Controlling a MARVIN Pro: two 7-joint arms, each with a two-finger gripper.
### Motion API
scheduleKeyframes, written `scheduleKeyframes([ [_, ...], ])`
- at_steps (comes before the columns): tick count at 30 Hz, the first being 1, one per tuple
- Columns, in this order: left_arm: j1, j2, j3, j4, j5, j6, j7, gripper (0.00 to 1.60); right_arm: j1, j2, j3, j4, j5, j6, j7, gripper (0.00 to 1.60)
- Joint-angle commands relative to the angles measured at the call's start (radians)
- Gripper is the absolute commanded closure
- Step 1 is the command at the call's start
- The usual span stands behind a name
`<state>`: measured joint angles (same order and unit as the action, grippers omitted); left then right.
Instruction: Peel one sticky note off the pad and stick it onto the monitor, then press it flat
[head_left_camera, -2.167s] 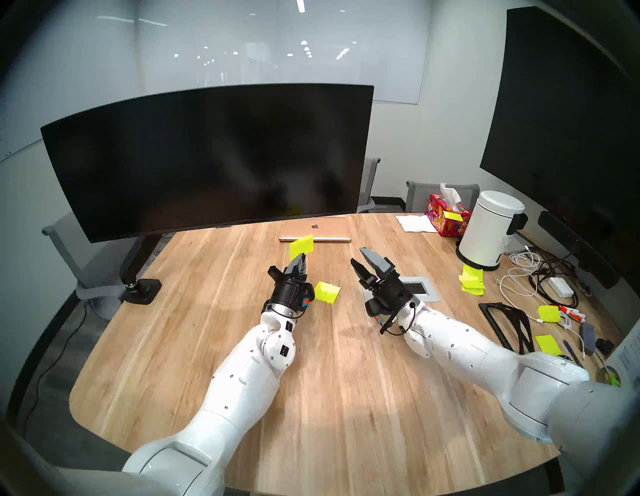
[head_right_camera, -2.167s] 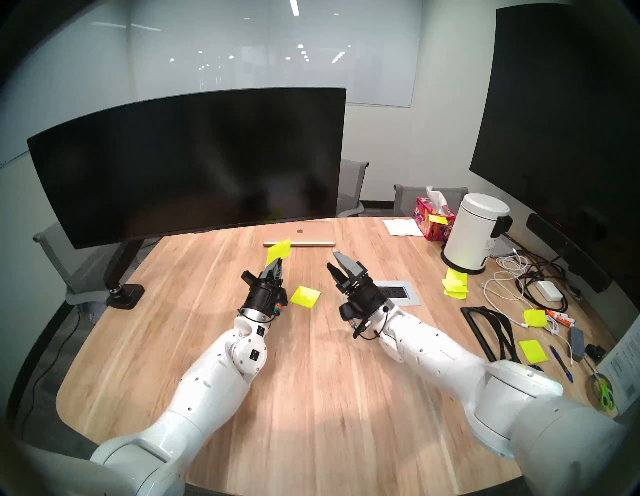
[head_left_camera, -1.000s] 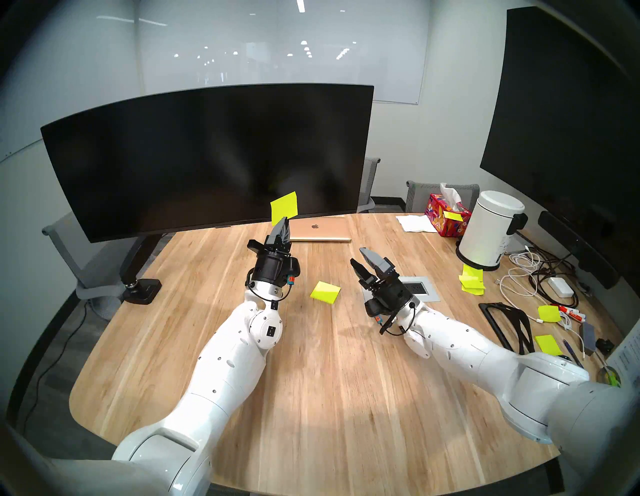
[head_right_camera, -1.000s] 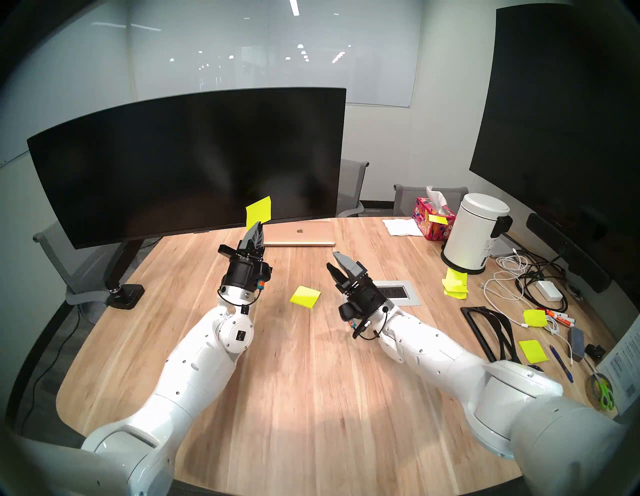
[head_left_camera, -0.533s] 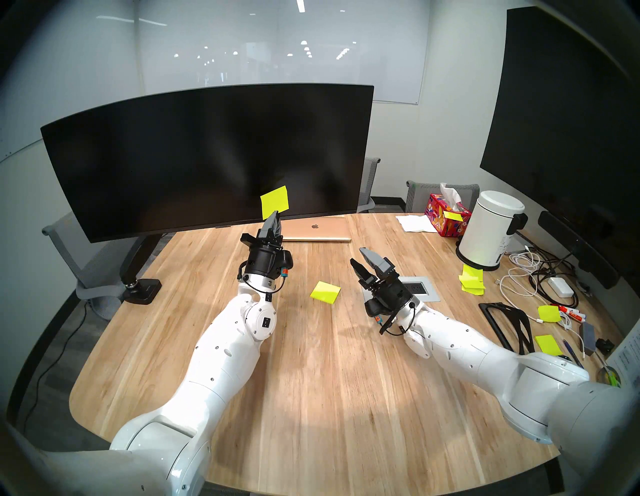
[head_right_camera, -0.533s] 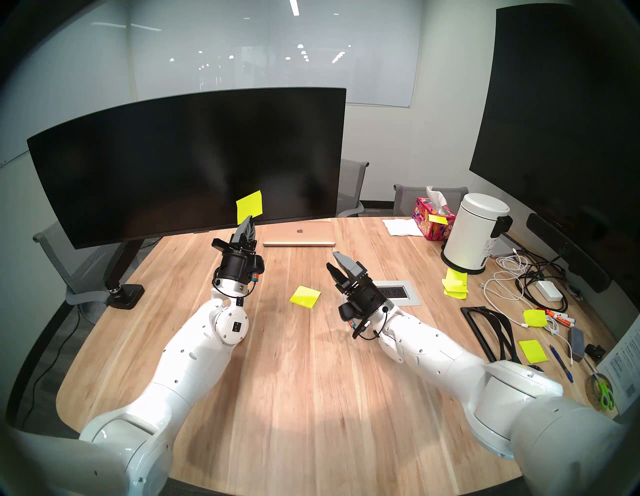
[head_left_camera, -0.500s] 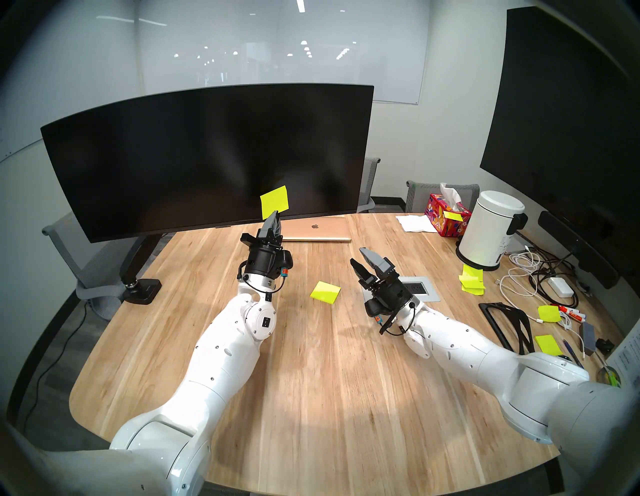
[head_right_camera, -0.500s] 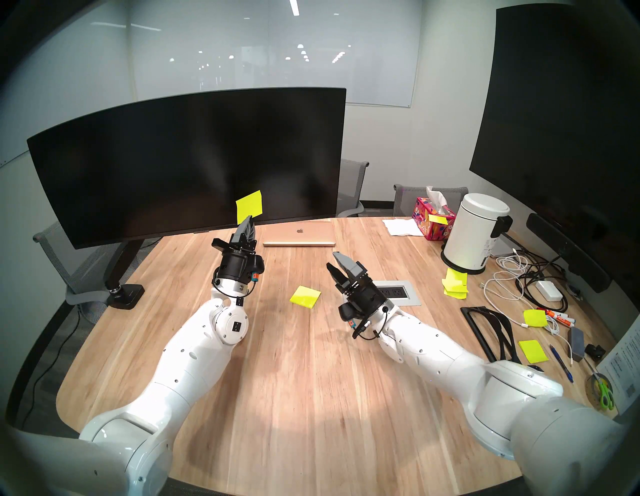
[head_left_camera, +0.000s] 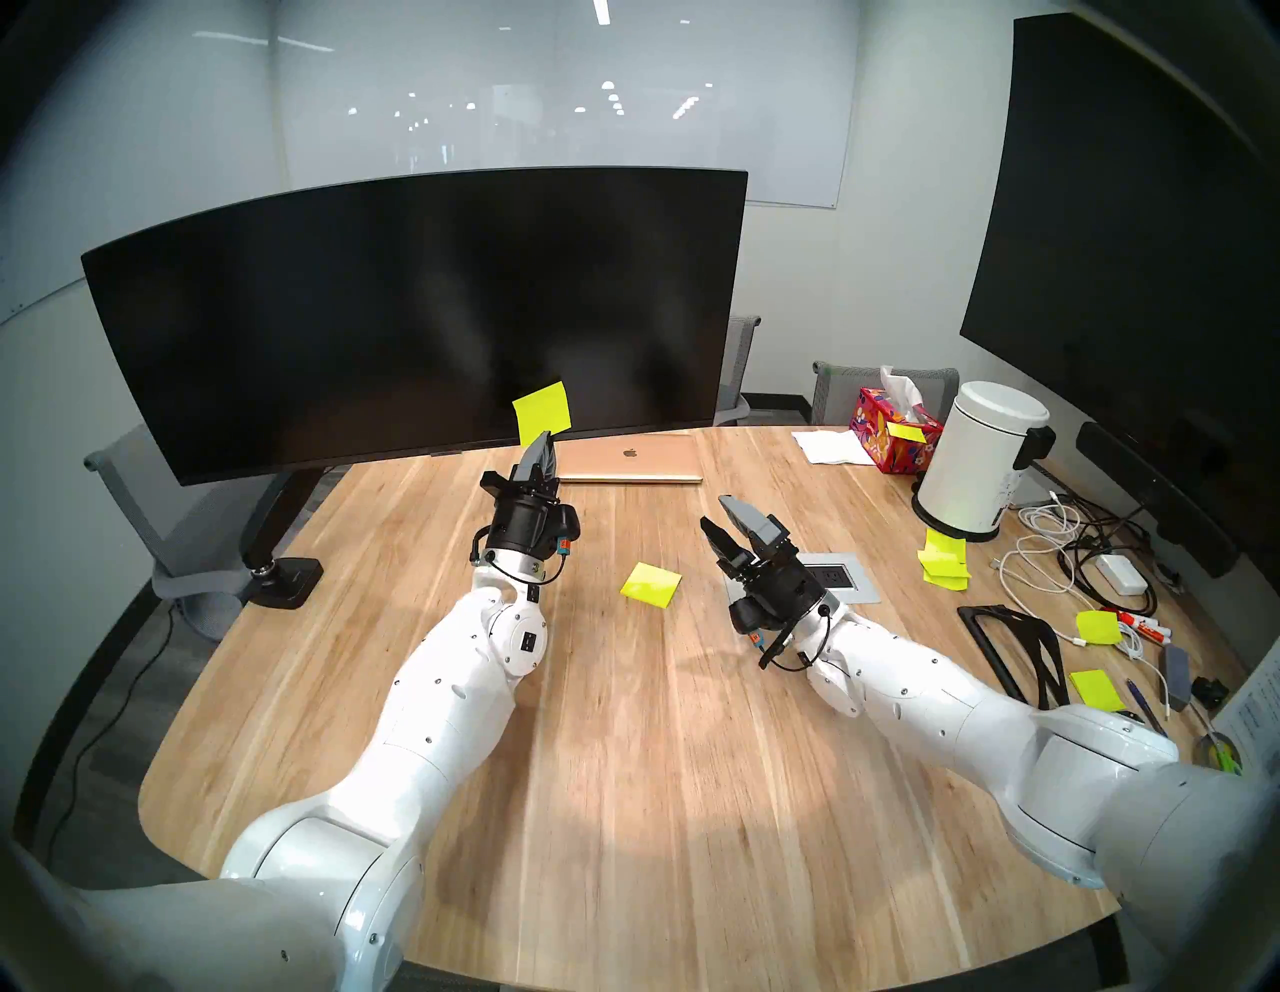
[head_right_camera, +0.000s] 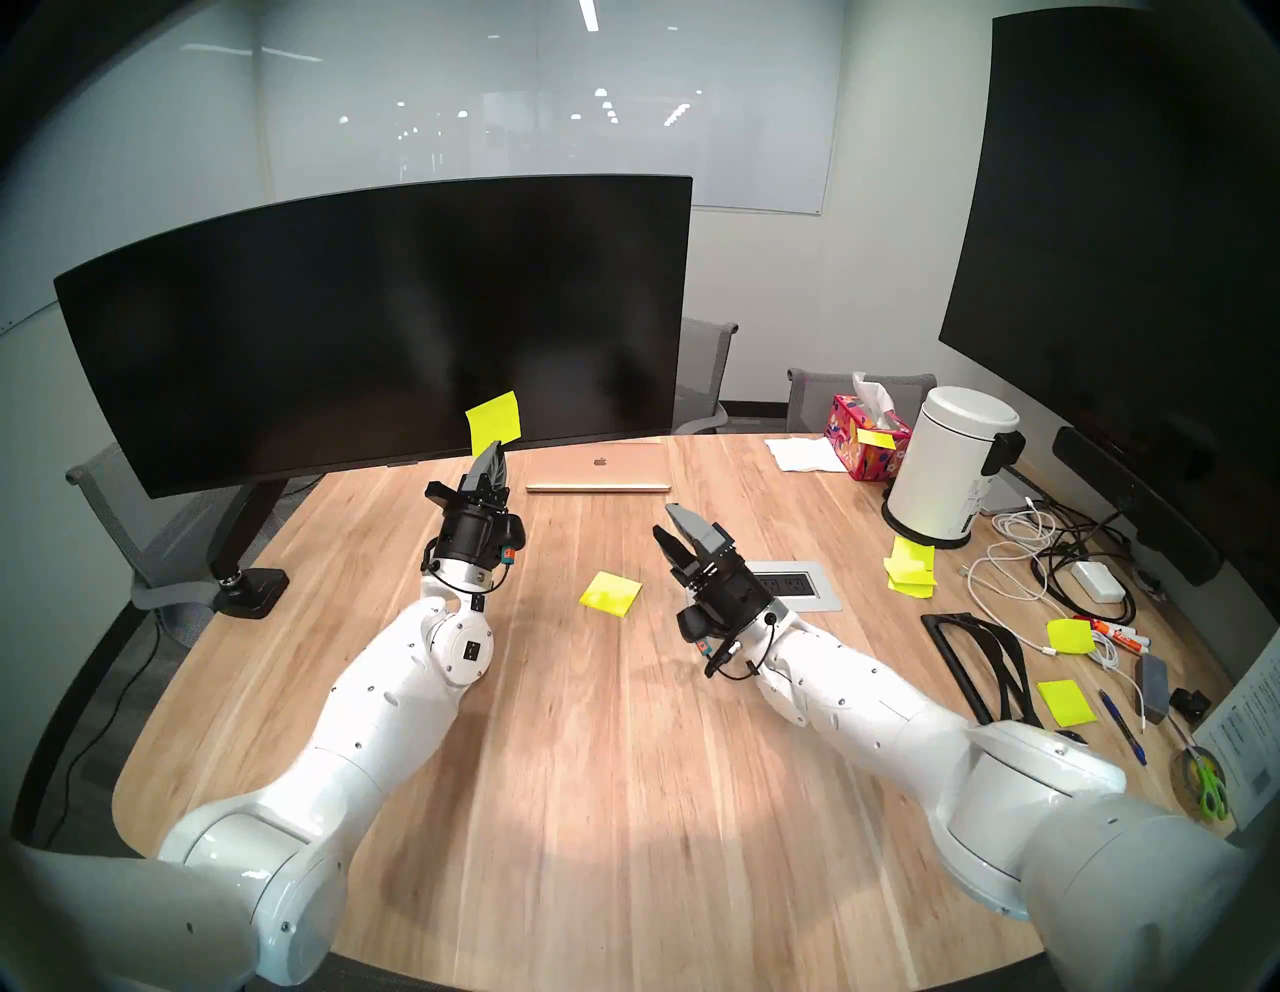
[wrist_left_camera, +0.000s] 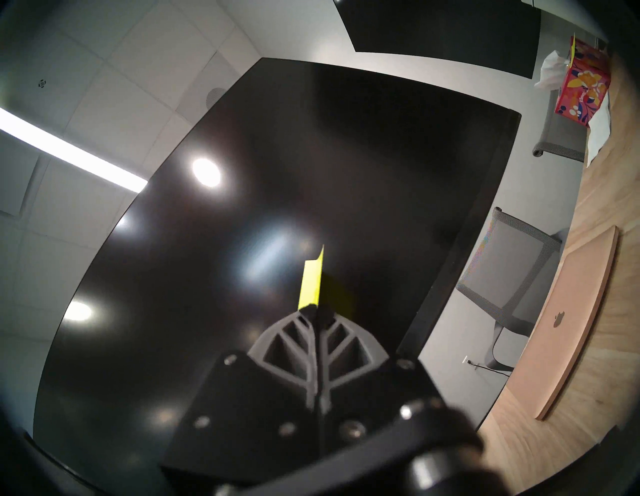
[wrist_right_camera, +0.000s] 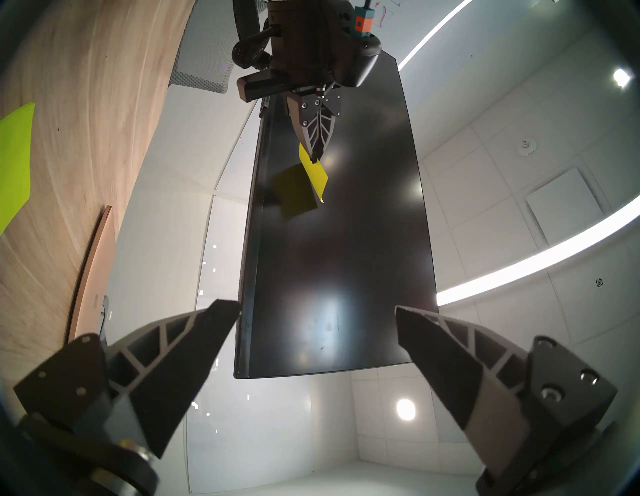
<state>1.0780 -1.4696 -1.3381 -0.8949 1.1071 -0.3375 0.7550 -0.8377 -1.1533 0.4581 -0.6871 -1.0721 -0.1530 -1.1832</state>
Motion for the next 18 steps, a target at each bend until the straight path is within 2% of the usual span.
scheduleKeyframes([
  [1,-0.096,-0.007,-0.006,0.049,0.001,-0.012,0.009,1.6,0.013,-0.002,0.007,-0.009,0.004,-0.002,-0.002,0.0],
  [9,-0.119,-0.014,-0.004,0.082,0.0,-0.04,0.003,1.6,0.013,-0.001,0.008,-0.009,0.004,-0.003,-0.002,0.0],
  [15,-0.08,-0.026,-0.028,0.011,-0.061,-0.09,-0.052,1.6,0.013,-0.001,0.008,-0.009,0.004,-0.003,-0.002,0.0],
  [18,-0.051,-0.02,-0.032,-0.047,-0.073,-0.091,-0.083,1.6,0.013,-0.001,0.008,-0.009,0.004,-0.003,-0.001,0.0],
])
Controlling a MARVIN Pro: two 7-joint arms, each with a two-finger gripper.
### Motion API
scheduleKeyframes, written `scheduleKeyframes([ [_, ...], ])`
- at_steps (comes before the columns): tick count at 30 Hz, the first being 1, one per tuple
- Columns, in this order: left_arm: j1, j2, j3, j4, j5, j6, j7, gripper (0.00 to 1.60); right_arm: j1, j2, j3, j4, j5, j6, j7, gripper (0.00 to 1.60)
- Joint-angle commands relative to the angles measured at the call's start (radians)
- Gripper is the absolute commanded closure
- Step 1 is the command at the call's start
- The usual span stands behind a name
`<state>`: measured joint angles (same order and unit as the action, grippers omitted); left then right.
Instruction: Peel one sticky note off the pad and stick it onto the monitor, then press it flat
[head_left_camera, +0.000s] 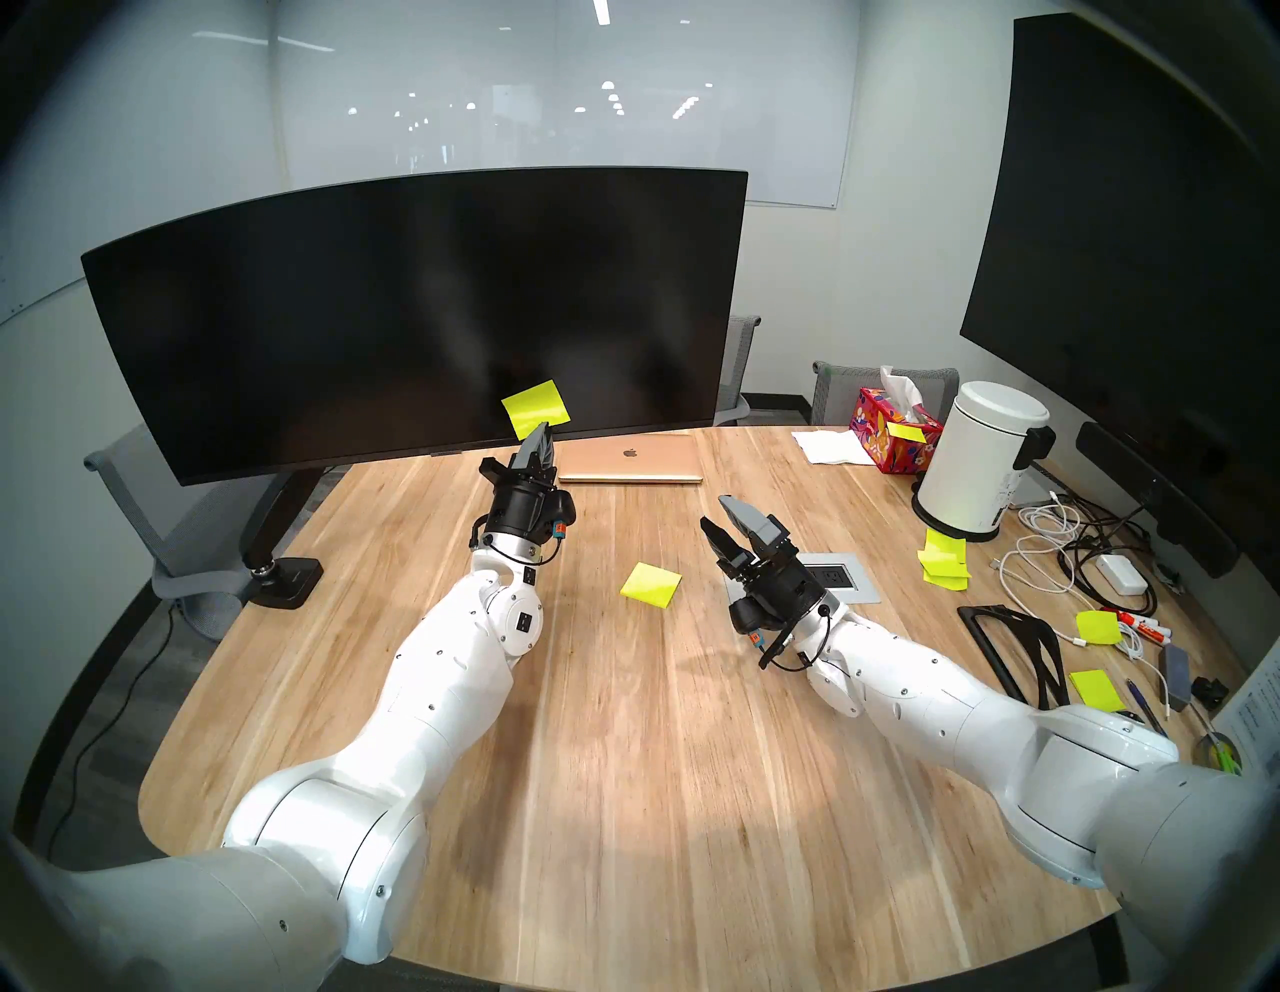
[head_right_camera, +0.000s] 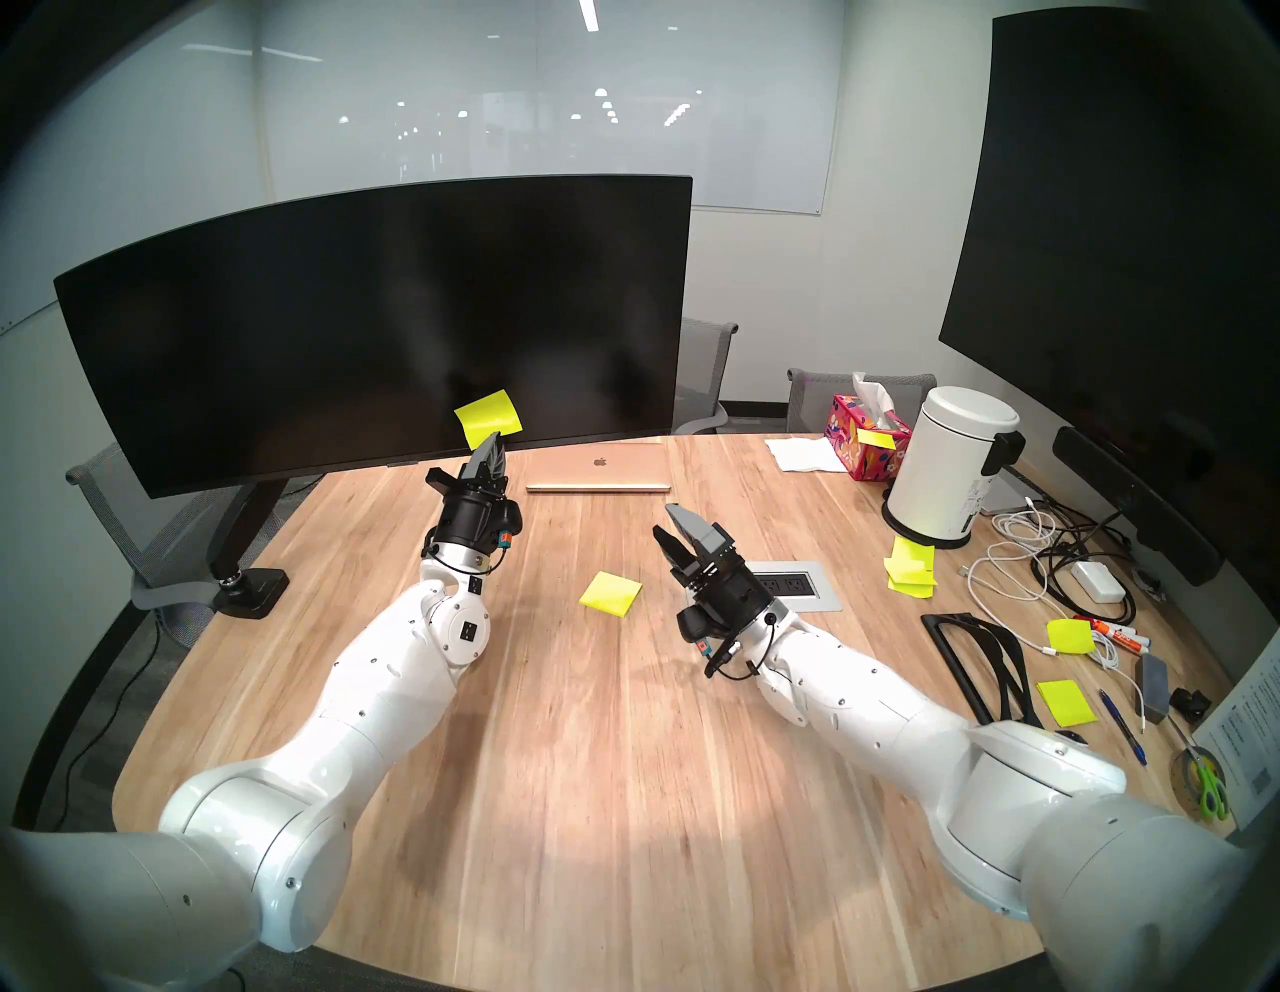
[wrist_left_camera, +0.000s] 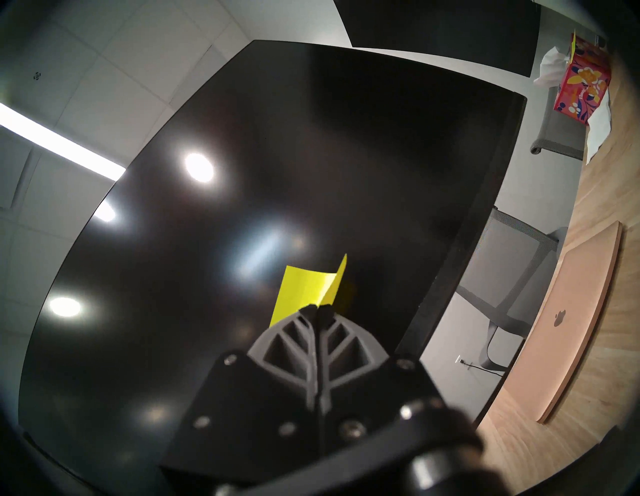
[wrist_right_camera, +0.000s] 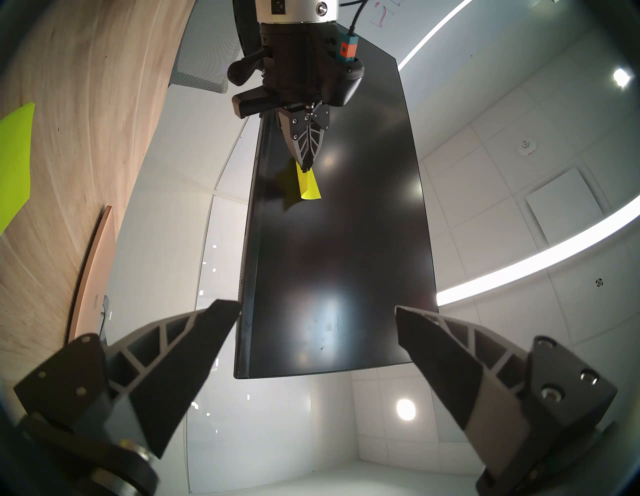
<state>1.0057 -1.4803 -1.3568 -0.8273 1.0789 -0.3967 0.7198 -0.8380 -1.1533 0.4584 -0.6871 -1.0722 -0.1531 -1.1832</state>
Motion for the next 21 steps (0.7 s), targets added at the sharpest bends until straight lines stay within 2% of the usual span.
scheduleKeyframes([
  [1,0.021,-0.01,-0.013,-0.114,-0.047,-0.036,-0.047,1.6,0.013,-0.001,0.007,-0.009,0.004,-0.003,-0.001,0.0],
  [7,0.061,-0.008,-0.033,-0.19,-0.085,-0.013,-0.137,1.6,0.013,-0.001,0.008,-0.011,0.005,-0.003,0.0,0.0],
  [19,0.069,-0.038,-0.058,-0.163,-0.144,-0.016,-0.206,1.6,0.013,0.0,0.008,-0.012,0.005,-0.003,0.0,0.0],
  [20,0.068,-0.046,-0.072,-0.166,-0.176,-0.026,-0.223,1.6,0.013,-0.001,0.008,-0.011,0.004,-0.003,0.0,0.0],
  [21,0.066,-0.043,-0.072,-0.167,-0.173,-0.024,-0.224,1.6,0.013,-0.001,0.008,-0.011,0.004,-0.003,0.0,0.0],
])
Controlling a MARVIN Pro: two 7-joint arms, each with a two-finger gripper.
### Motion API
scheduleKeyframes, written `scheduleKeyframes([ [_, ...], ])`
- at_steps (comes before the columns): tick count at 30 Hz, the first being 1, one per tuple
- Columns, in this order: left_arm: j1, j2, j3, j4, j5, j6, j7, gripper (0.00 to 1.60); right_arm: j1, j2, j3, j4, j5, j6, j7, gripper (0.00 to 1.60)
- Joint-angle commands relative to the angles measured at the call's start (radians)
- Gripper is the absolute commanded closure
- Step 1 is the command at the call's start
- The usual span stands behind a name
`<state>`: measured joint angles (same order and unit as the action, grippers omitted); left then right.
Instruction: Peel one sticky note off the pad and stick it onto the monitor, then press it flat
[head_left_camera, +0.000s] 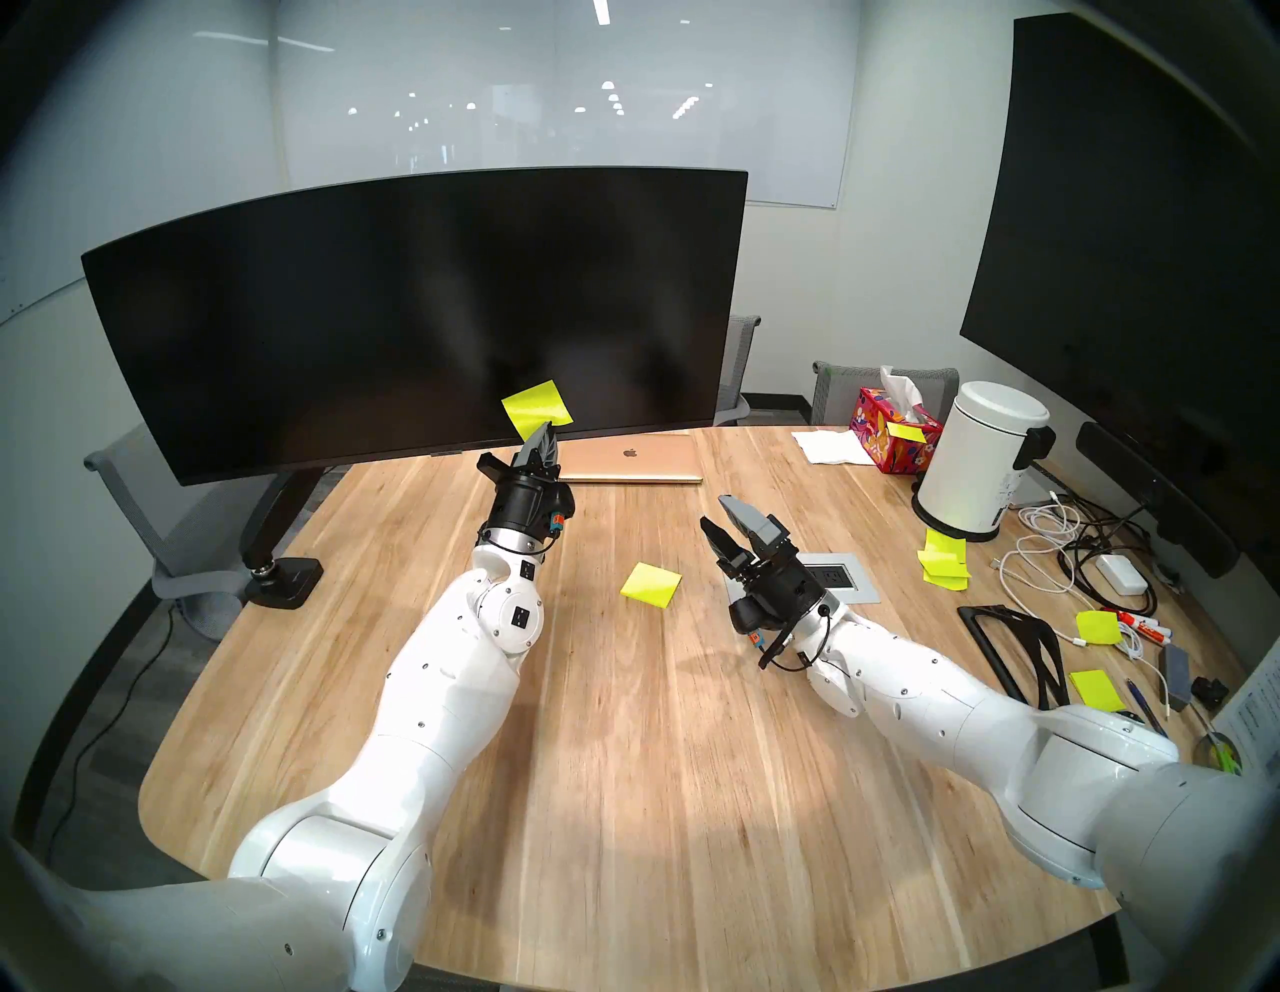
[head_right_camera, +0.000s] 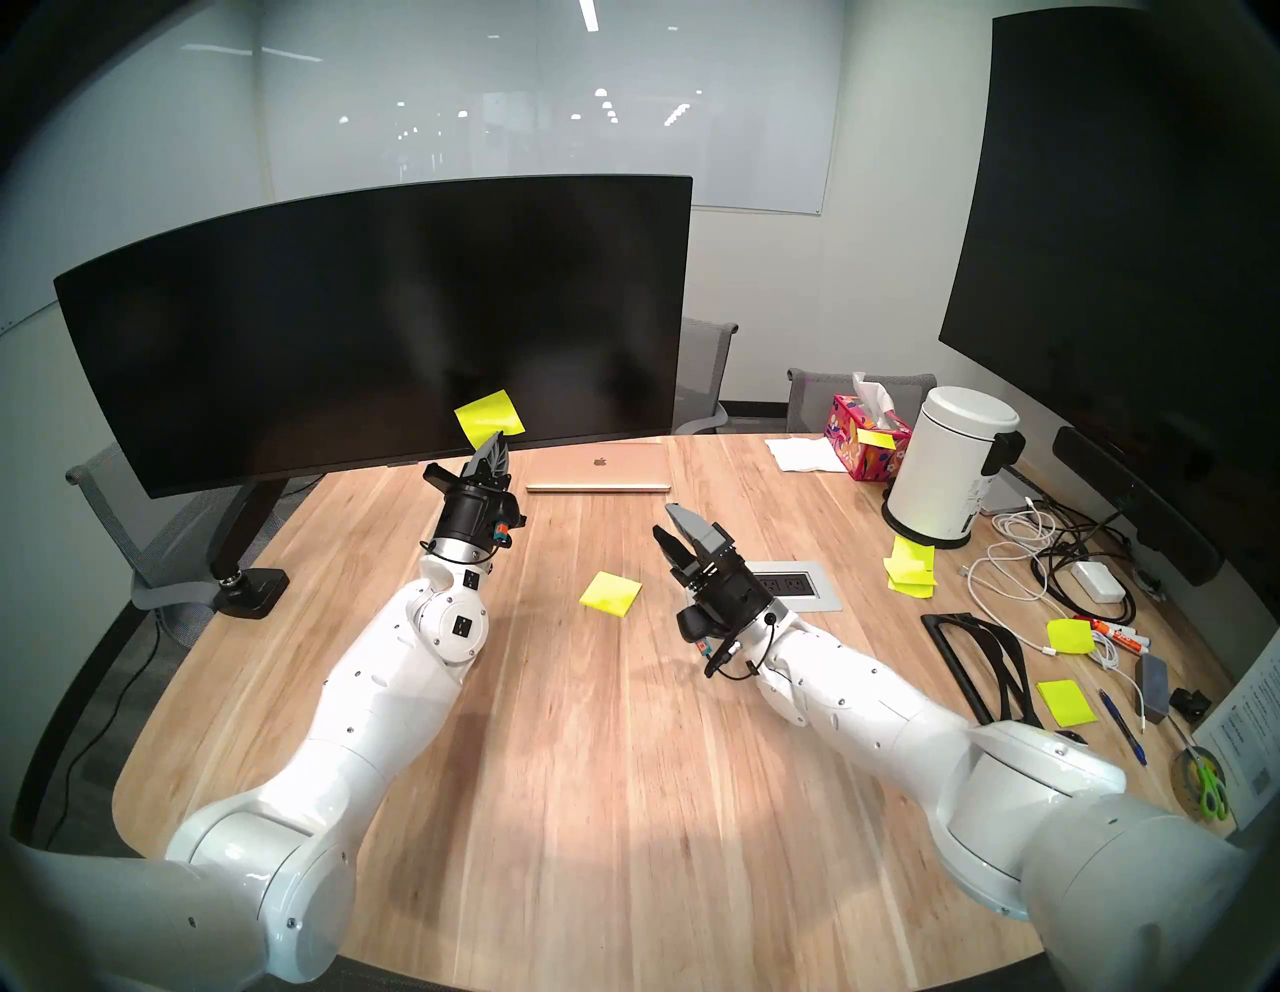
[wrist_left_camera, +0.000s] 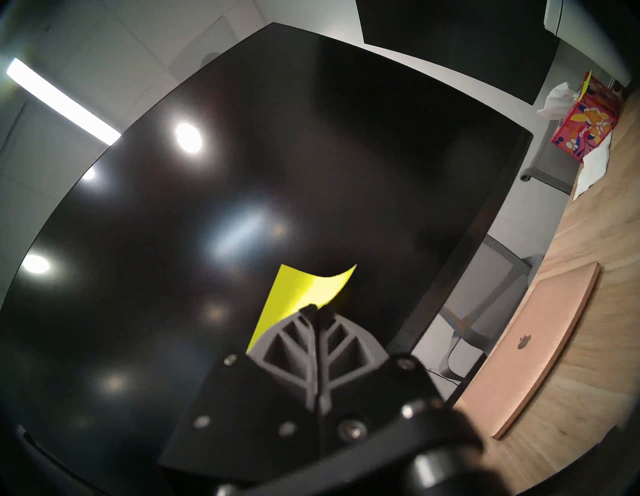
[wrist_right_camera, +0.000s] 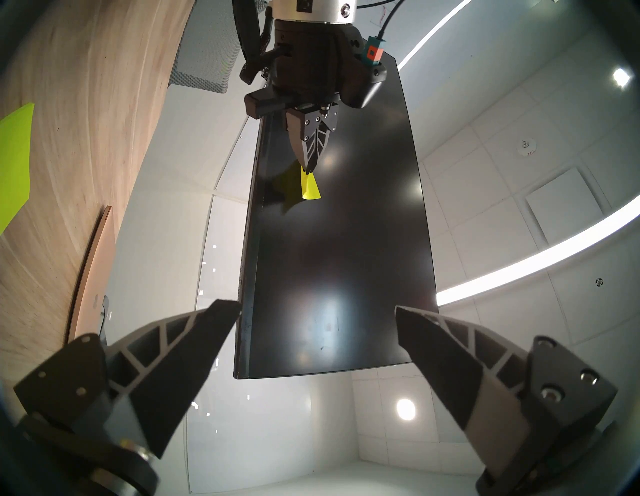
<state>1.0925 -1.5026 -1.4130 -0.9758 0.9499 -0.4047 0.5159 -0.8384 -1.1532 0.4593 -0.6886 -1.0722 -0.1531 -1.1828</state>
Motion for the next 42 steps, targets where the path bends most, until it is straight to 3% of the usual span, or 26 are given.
scheduleKeyframes([
  [1,-0.024,-0.019,-0.017,-0.016,-0.043,-0.017,-0.021,1.6,0.013,-0.001,0.007,-0.01,0.004,-0.003,0.0,0.0],
  [8,-0.036,-0.021,-0.039,-0.012,-0.086,-0.025,-0.065,1.6,0.013,-0.001,0.008,-0.01,0.004,-0.003,-0.001,0.0],
  [10,-0.035,-0.019,-0.037,-0.017,-0.078,0.013,-0.101,1.6,0.013,-0.001,0.008,-0.01,0.004,-0.003,0.0,0.0],
  [11,-0.037,-0.02,-0.04,-0.013,-0.099,-0.012,-0.117,0.9,0.013,-0.001,0.008,-0.01,0.004,-0.003,0.0,0.0],
  [12,-0.036,-0.021,-0.042,-0.014,-0.1,-0.012,-0.121,0.0,0.013,-0.001,0.008,-0.01,0.004,-0.003,0.0,0.0],
  [24,-0.02,-0.022,-0.045,-0.04,-0.103,-0.005,-0.152,0.0,0.013,-0.001,0.008,-0.01,0.004,-0.003,0.0,0.0],
  [35,0.113,-0.013,-0.008,-0.199,-0.085,0.008,-0.2,0.0,0.013,-0.001,0.008,-0.01,0.004,-0.003,0.0,0.0],
  [42,0.186,0.01,0.021,-0.263,-0.022,0.006,-0.163,0.0,0.013,-0.001,0.008,-0.01,0.004,-0.003,0.0,0.0],
])
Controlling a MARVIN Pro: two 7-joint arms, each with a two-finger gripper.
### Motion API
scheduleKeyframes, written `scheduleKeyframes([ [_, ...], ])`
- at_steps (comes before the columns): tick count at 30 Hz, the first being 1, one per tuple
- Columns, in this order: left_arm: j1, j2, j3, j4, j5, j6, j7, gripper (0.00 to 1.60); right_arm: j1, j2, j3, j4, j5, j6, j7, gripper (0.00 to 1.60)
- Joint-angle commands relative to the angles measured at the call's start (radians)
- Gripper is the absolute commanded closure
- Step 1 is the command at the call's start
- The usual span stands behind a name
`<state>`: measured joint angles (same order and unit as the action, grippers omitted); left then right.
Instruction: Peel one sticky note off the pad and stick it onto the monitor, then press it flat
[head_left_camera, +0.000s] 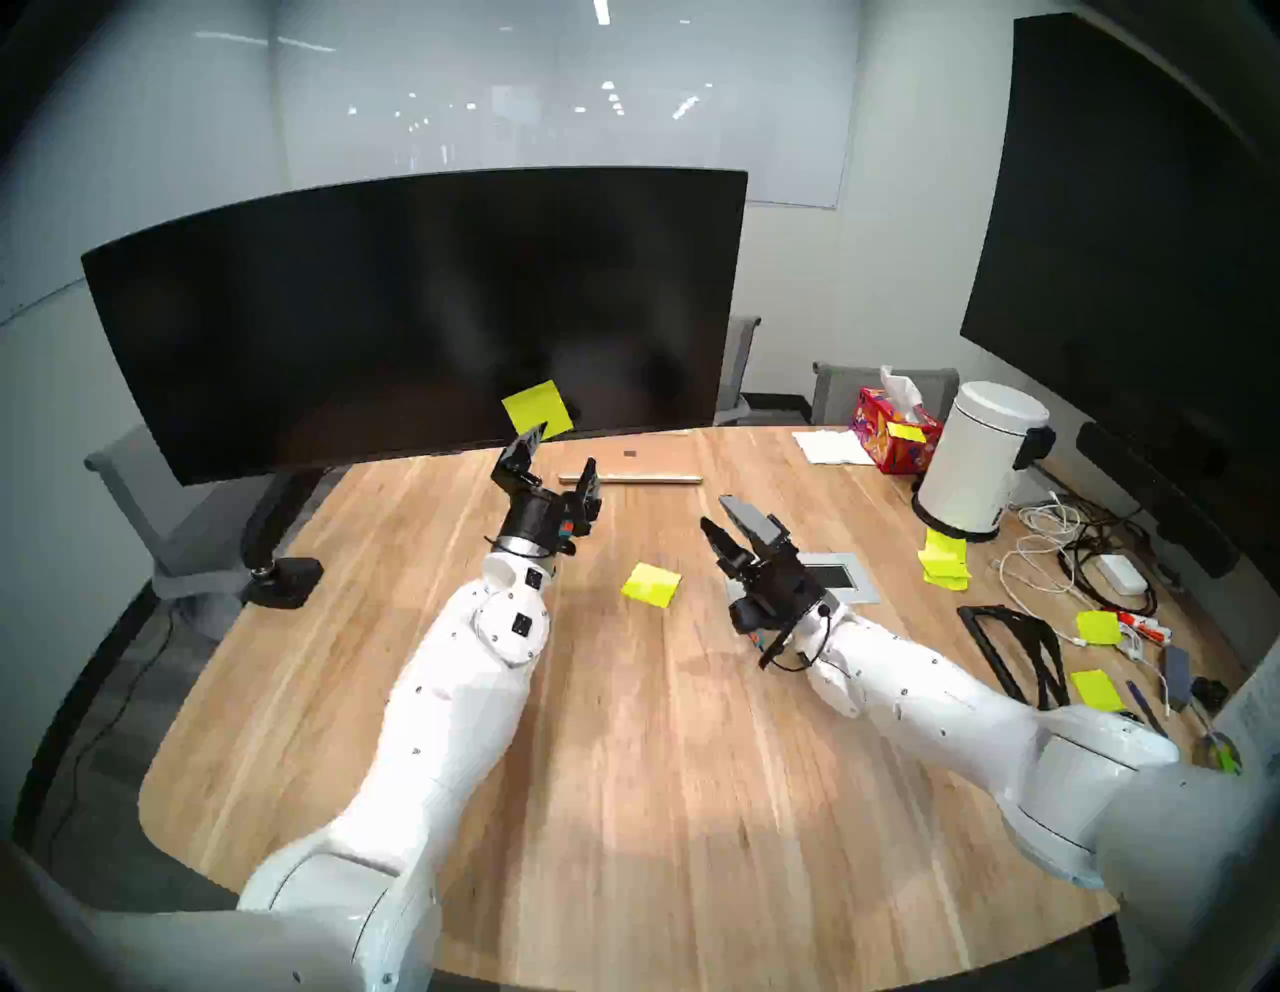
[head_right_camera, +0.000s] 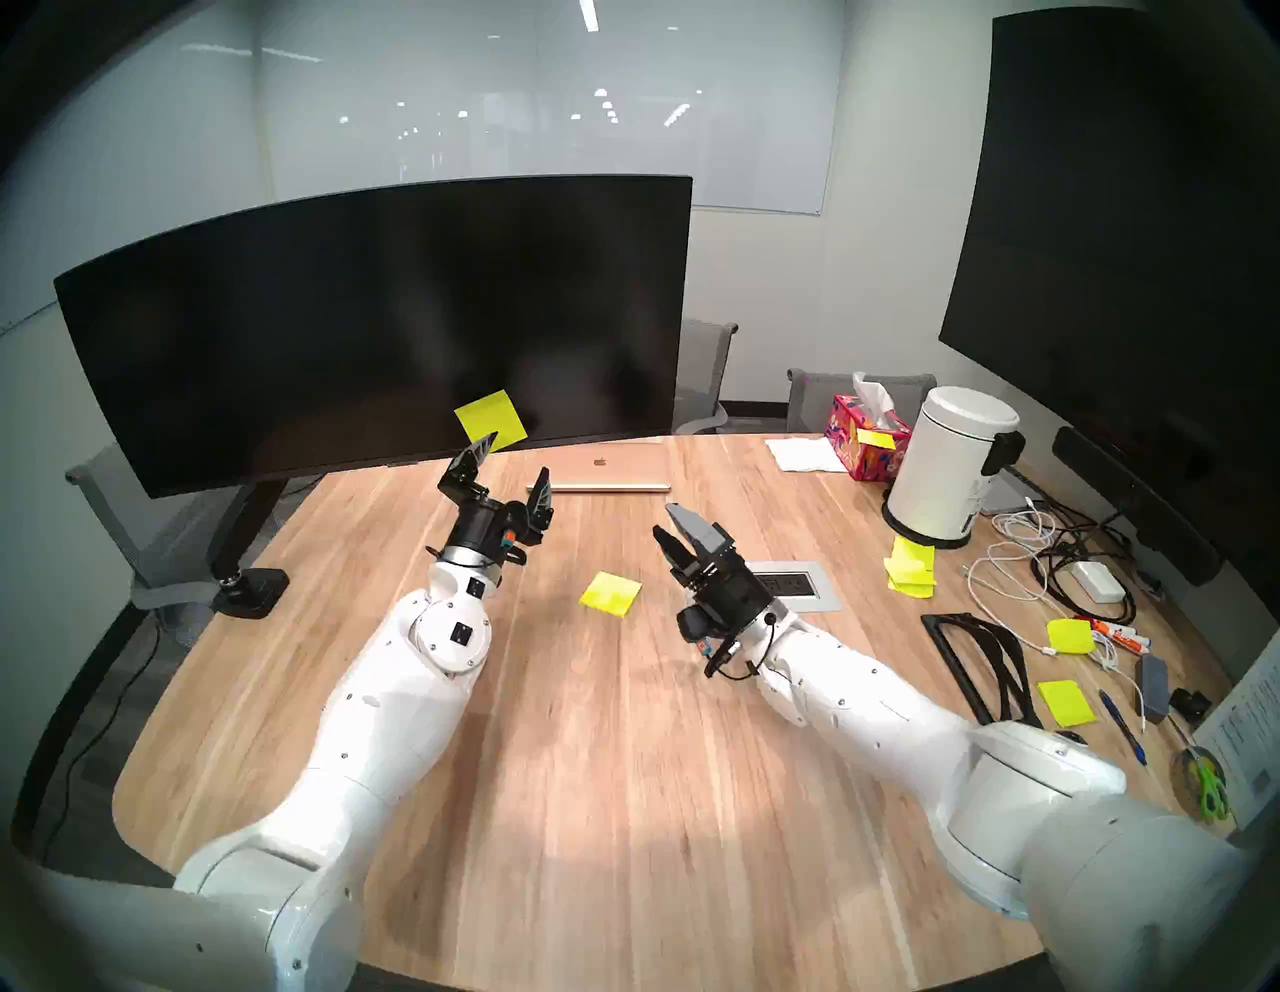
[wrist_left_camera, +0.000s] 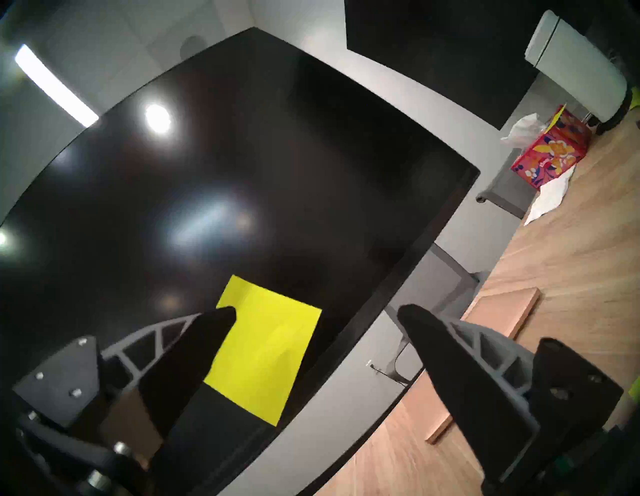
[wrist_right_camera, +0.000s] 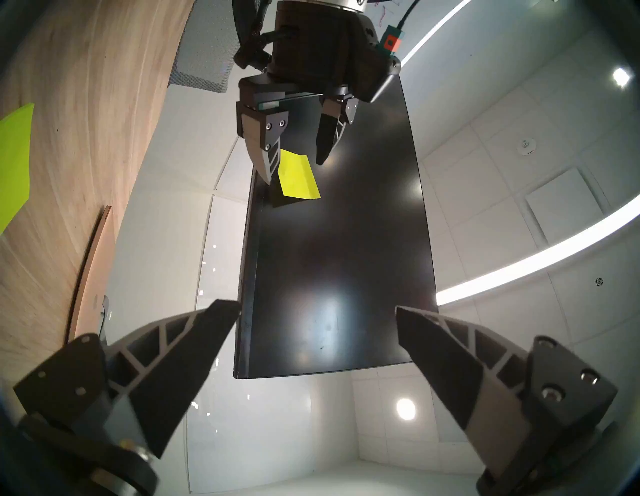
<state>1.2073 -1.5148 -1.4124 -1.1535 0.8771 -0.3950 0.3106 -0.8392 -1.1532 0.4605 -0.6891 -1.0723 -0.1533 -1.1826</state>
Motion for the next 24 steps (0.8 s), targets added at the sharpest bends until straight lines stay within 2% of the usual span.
scheduleKeyframes([
  [1,0.076,0.02,0.018,-0.088,0.045,-0.01,0.047,0.0,0.013,-0.001,0.007,-0.01,0.004,-0.003,0.0,0.0],
  [3,0.077,0.032,0.031,-0.081,0.076,-0.031,0.083,0.0,0.013,-0.001,0.007,-0.01,0.004,-0.003,0.0,0.0],
  [10,0.066,0.045,0.051,-0.018,0.093,-0.121,0.16,0.0,0.013,0.0,0.007,-0.01,0.004,-0.003,0.0,0.0],
  [13,0.067,0.05,0.062,-0.019,0.087,-0.155,0.158,0.0,0.013,0.0,0.007,-0.01,0.004,-0.003,0.0,0.0],
  [17,0.076,0.047,0.068,-0.037,0.085,-0.167,0.154,0.0,0.013,-0.001,0.007,-0.01,0.004,-0.003,0.0,0.0],
  [24,0.094,0.053,0.079,-0.078,0.029,-0.208,0.079,0.0,0.013,-0.001,0.007,-0.01,0.004,-0.003,0.0,0.0],
])
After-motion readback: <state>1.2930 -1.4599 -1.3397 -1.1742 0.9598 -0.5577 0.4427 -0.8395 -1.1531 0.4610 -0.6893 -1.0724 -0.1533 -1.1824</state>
